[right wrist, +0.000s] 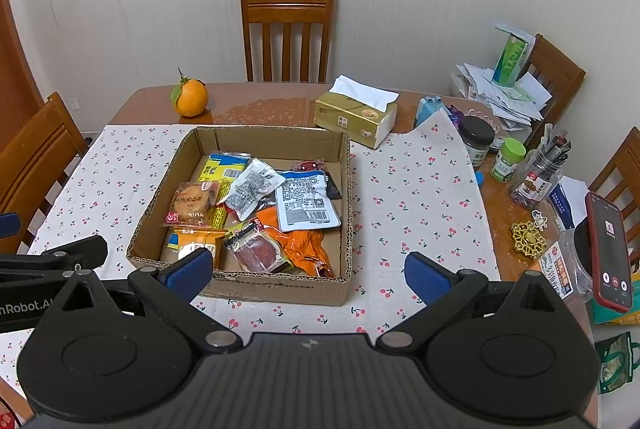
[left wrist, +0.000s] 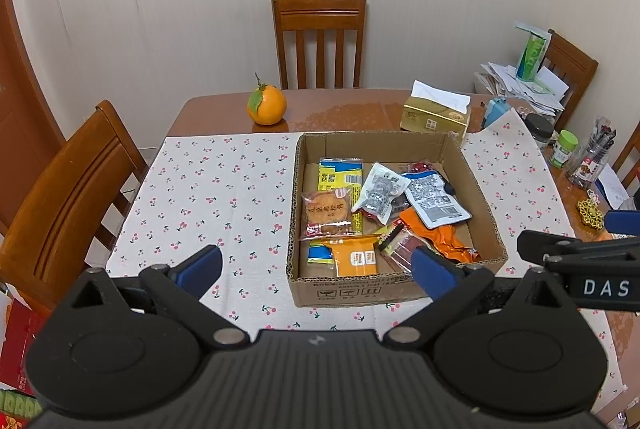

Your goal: Organize snacks

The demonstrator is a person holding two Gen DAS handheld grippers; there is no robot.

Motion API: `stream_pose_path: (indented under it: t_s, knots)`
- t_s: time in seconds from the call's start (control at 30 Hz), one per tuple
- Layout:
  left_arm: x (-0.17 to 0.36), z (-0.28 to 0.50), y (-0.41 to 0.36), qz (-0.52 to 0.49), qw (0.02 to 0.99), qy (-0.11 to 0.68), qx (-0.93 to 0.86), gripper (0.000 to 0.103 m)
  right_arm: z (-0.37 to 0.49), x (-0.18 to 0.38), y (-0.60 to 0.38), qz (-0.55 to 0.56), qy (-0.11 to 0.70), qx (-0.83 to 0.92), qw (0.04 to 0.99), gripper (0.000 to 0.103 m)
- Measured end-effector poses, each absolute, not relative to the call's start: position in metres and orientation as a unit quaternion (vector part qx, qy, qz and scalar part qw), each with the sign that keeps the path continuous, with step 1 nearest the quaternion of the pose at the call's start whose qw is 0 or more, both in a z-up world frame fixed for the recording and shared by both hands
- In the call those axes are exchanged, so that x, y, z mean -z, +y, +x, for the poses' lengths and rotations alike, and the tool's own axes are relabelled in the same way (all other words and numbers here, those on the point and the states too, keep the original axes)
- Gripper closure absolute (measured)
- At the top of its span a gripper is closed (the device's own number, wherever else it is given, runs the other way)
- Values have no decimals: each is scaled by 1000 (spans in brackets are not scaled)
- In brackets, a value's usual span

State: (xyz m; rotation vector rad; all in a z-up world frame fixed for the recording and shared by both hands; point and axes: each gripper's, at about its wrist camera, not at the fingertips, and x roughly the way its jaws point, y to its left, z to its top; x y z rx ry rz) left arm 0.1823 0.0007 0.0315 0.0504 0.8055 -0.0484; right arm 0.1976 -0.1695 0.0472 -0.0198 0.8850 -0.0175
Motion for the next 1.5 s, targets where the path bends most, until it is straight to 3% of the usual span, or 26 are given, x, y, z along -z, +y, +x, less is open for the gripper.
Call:
stream_pose_path:
  t_s: [1.5]
  knots:
    - [-37,180,-2,32,921,387,26,3,194,-51,-170,-10,425,16,905,0]
